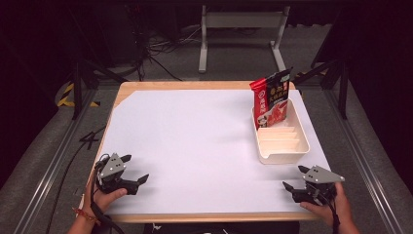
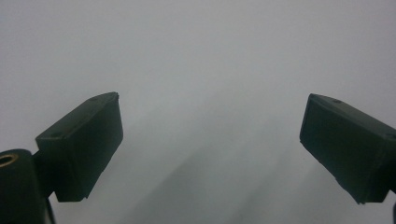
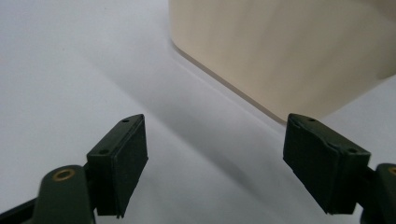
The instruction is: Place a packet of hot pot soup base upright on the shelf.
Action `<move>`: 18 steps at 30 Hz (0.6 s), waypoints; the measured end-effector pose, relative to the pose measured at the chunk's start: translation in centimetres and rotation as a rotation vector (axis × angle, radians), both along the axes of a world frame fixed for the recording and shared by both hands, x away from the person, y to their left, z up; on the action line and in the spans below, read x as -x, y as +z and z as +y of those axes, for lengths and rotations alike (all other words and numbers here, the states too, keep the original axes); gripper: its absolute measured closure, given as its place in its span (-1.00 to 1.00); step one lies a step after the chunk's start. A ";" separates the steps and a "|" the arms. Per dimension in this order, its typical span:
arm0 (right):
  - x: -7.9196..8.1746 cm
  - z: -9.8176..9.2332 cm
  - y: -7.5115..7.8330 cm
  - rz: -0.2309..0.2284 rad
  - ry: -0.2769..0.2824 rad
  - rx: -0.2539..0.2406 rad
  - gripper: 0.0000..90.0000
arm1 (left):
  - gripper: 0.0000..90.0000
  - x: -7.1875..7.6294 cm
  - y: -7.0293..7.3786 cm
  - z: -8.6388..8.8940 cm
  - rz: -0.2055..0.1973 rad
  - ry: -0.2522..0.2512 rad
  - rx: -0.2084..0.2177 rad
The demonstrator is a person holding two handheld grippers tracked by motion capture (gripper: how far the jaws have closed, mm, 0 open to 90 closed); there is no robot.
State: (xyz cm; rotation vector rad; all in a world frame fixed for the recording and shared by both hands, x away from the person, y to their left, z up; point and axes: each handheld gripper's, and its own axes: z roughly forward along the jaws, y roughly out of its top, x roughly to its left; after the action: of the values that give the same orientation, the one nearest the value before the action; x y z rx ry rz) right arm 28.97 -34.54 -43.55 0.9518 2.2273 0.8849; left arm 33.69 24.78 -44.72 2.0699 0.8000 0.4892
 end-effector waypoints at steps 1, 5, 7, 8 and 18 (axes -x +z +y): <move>0.0 0.0 0.0 0.001 0.001 0.000 -0.51 | -0.85 -0.1 0.0 0.0 -0.001 -0.002 -0.004; 0.0 -0.1 0.0 -0.002 -0.002 -0.005 -0.51 | -0.85 -0.1 0.0 0.0 -0.002 0.001 -0.006; 0.0 0.0 0.0 0.001 -0.003 -0.004 -0.51 | -0.85 -0.1 0.0 0.1 -0.002 0.003 0.001; -0.1 0.0 0.0 0.003 -0.001 -0.003 -0.51 | -0.85 -0.1 0.0 0.1 -0.002 0.002 -0.004; -0.1 -0.3 -0.1 0.007 -0.014 -0.009 -0.52 | -0.85 -0.4 -0.1 -0.2 0.005 -0.007 -0.014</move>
State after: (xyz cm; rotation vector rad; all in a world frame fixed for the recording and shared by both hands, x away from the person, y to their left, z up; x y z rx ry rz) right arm 29.06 -34.80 -43.69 0.9750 2.2218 0.8876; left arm 34.12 24.62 -44.85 2.0864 0.7943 0.4877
